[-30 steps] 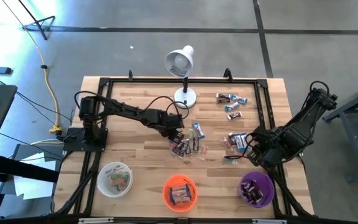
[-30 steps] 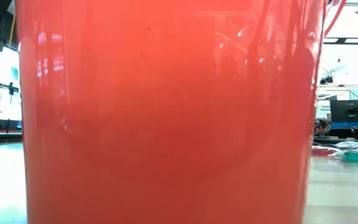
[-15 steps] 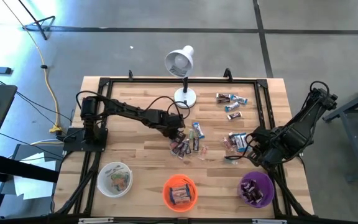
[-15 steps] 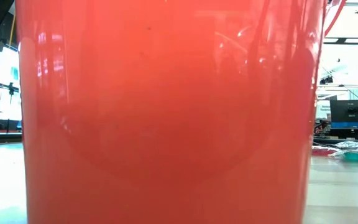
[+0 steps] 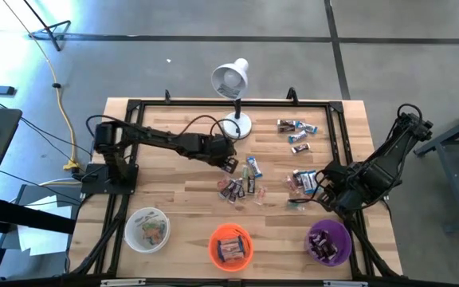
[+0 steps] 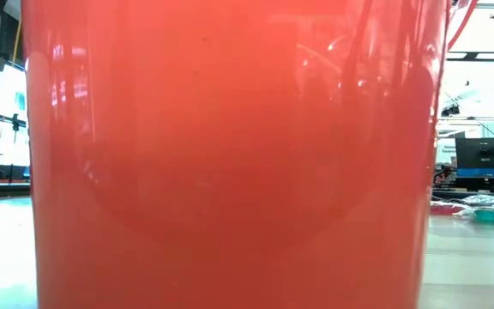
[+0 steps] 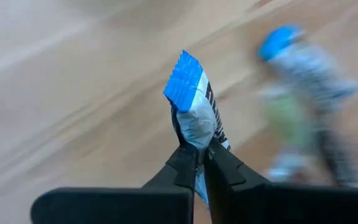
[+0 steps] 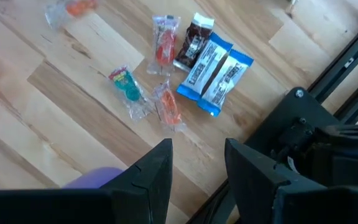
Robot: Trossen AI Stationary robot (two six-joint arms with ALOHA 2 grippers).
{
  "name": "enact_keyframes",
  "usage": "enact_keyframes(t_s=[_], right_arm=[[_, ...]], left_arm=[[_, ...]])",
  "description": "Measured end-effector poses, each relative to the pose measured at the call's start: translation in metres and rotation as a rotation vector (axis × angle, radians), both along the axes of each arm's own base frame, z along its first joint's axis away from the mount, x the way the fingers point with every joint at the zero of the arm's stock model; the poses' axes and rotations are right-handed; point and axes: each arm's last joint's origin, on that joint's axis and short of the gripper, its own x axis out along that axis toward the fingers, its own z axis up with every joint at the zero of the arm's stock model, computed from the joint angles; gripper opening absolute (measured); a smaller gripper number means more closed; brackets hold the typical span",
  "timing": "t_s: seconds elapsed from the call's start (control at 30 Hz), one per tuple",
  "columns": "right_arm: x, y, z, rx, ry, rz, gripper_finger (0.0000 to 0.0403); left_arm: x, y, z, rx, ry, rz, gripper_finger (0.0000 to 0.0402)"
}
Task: Organize candy in baskets
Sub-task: Put the white chocolate bar into the orange bucket
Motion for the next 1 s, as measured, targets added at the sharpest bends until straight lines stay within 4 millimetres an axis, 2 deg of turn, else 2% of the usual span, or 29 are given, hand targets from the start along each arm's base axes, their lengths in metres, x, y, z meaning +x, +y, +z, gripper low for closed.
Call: enact_keyframes(t_s=[0.13,0.27,0.37,0.57,0.7,0.83,0.93,1.0], right_arm=[[0.001,0.0,0.0,-0.018,-0.02,0.0,0.014],[0.003,-0.001,0.0,-0.025,-0.045,-0.009,0.014],[0.007,0.001,0.001,0.008,-0.08,-0.021,0.014],[0.017,0.009,0.002,0.074,-0.194,-0.025,0.014],[0.024,0.012,0.005,0.086,-0.298,-0.042,0.014],[0.032,0.019,0.009,0.155,-0.397,-0.058,0.014],[0.037,0.023,0.011,0.203,-0.447,-0.063,0.014],[0.039,0.025,0.013,0.227,-0.471,-0.066,0.014]], left_arm=[[0.002,-0.014,0.032,0.008,-0.1,-0.037,0.0],[0.004,-0.041,0.071,0.01,-0.24,-0.083,0.0],[0.003,-0.074,0.089,-0.023,-0.301,-0.142,0.0],[-0.006,-0.152,0.121,-0.086,-0.385,-0.307,0.0],[-0.027,-0.189,0.119,-0.071,-0.297,-0.347,0.0],[-0.047,-0.226,0.119,-0.105,-0.31,-0.343,0.0],[-0.053,-0.249,0.116,-0.114,-0.346,-0.385,0.0],[-0.053,-0.257,0.116,-0.101,-0.385,-0.404,0.0]])
